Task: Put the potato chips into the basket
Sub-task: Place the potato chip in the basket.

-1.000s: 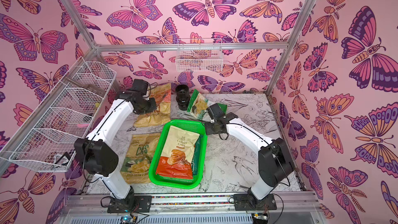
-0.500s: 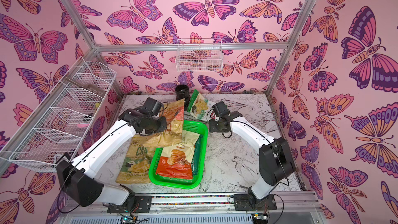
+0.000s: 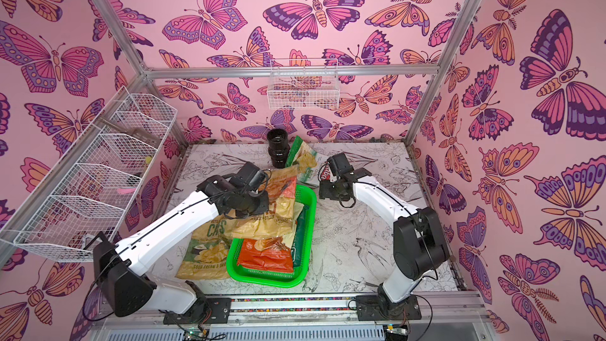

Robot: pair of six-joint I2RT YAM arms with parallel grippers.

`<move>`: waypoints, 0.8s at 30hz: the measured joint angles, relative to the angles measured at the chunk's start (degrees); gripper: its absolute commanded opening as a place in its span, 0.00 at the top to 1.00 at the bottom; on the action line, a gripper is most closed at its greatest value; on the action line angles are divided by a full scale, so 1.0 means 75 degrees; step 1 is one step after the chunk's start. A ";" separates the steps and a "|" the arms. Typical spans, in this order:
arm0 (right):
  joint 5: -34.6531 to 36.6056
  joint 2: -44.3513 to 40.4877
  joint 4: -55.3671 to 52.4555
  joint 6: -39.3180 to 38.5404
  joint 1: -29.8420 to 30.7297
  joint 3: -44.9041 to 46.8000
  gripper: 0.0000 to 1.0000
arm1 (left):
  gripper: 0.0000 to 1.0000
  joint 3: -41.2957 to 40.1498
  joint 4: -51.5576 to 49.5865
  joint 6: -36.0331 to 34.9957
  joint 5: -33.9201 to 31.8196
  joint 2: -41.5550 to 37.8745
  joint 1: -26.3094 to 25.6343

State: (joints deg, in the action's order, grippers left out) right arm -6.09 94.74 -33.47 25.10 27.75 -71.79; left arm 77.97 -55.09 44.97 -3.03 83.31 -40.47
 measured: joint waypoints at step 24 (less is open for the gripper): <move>-0.0286 0.0306 0.0128 0.0082 -0.0003 0.0012 0.33 | 0.76 -0.0286 -0.0058 0.0516 0.0271 0.0933 -0.0653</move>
State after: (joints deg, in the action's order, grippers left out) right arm -8.23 97.03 -32.51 25.71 27.73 -71.70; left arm 75.83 -55.53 48.84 -0.99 90.30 -45.36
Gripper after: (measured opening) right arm 0.669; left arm 0.189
